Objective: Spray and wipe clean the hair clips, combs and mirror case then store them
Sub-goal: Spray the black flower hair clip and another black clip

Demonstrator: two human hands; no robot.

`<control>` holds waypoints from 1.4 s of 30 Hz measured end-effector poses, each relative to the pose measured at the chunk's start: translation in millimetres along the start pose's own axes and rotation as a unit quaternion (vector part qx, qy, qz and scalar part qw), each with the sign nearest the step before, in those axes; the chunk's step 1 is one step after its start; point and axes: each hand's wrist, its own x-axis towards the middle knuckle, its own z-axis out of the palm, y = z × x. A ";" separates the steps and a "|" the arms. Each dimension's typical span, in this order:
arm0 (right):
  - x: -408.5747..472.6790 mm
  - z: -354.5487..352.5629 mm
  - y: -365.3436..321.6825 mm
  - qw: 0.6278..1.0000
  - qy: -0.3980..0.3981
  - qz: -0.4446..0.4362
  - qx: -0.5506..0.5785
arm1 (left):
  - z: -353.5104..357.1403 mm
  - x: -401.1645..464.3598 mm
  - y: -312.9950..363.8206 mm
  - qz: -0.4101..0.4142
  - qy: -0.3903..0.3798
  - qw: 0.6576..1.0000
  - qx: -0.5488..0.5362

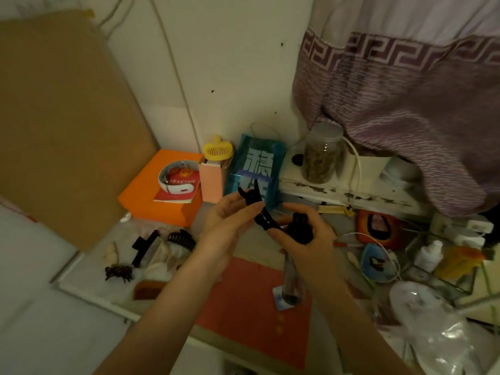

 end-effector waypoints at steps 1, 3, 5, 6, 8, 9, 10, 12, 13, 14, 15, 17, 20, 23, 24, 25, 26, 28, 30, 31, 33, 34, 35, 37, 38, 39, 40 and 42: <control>-1.5 3.6 2.8 1.000 -0.005 -0.001 -0.004 | -6.7 -0.8 -2.5 0.008 0.008 1.000 0.020; -4.1 11.6 10.6 1.000 -0.017 0.010 -0.007 | -22.9 0.3 -9.0 0.022 0.021 0.997 0.064; -7.0 22.2 20.9 0.999 -0.026 0.032 -0.010 | -41.8 2.1 -17.5 0.030 0.028 0.994 0.097; -8.9 28.3 26.6 0.999 -0.032 0.042 -0.012 | -52.1 2.5 -22.3 0.029 0.027 0.994 0.105; -13.0 42.6 39.9 0.997 -0.044 0.064 -0.018 | -73.6 4.3 -32.6 0.022 0.020 0.992 0.121; -15.4 50.6 47.7 0.996 -0.047 0.078 -0.021 | -85.6 5.5 -38.0 0.018 0.017 0.991 0.134; -17.8 59.1 55.8 0.994 -0.046 0.093 -0.024 | -98.4 6.8 -43.1 0.014 0.014 0.989 0.146; -22.8 77.6 71.6 0.992 -0.032 0.119 -0.032 | -124.2 11.5 -53.1 0.000 0.002 0.987 0.161; -26.0 88.1 79.2 0.990 -0.024 0.133 -0.034 | -137.8 14.6 -58.3 -0.015 -0.003 0.986 0.166; -29.1 99.1 86.0 0.988 -0.017 0.147 -0.035 | -151.7 17.2 -63.2 -0.033 -0.007 0.985 0.170; -31.8 110.3 92.7 0.987 -0.011 0.158 -0.035 | -165.8 20.0 -68.5 -0.049 -0.011 0.983 0.177; -37.9 131.0 107.8 0.981 -0.003 0.188 -0.045 | -194.0 25.2 -78.7 -0.088 -0.024 0.977 0.194; -46.3 157.7 128.4 0.966 0.017 0.247 -0.068 | -231.9 32.3 -94.0 -0.137 -0.051 0.968 0.206; -58.2 179.5 146.0 0.958 0.046 0.276 -0.069 | -258.7 35.0 -109.7 -0.172 -0.054 0.960 0.213; -62.4 185.8 151.5 0.954 0.055 0.284 -0.074 | -265.9 34.1 -116.6 -0.180 -0.048 0.959 0.214; -66.6 191.6 156.8 0.950 0.062 0.296 -0.076 | -272.4 32.1 -123.9 -0.188 -0.038 0.957 0.216; -70.1 196.7 162.1 0.946 0.067 0.309 -0.075 | -277.9 29.8 -130.6 -0.194 -0.025 0.956 0.220; -76.4 205.7 171.9 0.939 0.073 0.330 -0.072 | -288.3 23.9 -142.8 -0.205 -0.001 0.952 0.225; -81.2 213.9 179.6 0.932 0.077 0.348 -0.068 | -298.5 17.4 -154.0 -0.216 0.018 0.950 0.226; -83.0 217.7 183.3 0.930 0.081 0.353 -0.068 | -302.8 15.2 -158.3 -0.219 0.025 0.948 0.231; -87.2 223.3 191.7 0.927 0.090 0.358 -0.064 | -309.3 11.5 -166.1 -0.237 0.035 0.941 0.241; -88.9 225.3 195.8 0.925 0.095 0.362 -0.062 | -312.1 10.1 -170.4 -0.248 0.041 0.938 0.240; -90.6 227.2 199.4 0.923 0.098 0.367 -0.061 | -314.3 8.8 -174.6 -0.259 0.047 0.936 0.235; -94.5 231.5 206.3 0.918 0.105 0.377 -0.067 | -318.3 7.5 -180.9 -0.276 0.062 0.931 0.232; -96.5 233.9 209.5 0.916 0.108 0.381 -0.072 | -319.7 8.1 -183.1 -0.283 0.070 0.928 0.231; -98.4 236.3 212.6 0.913 0.109 0.385 -0.076 | -321.4 9.0 -185.4 -0.289 0.078 0.926 0.232; -99.9 238.3 214.9 0.912 0.110 0.388 -0.080 | -323.0 10.6 -187.1 -0.289 0.082 0.924 0.237; -101.8 240.9 220.9 0.911 0.113 0.387 -0.090 | -326.2 14.3 -191.1 -0.278 0.079 0.924 0.250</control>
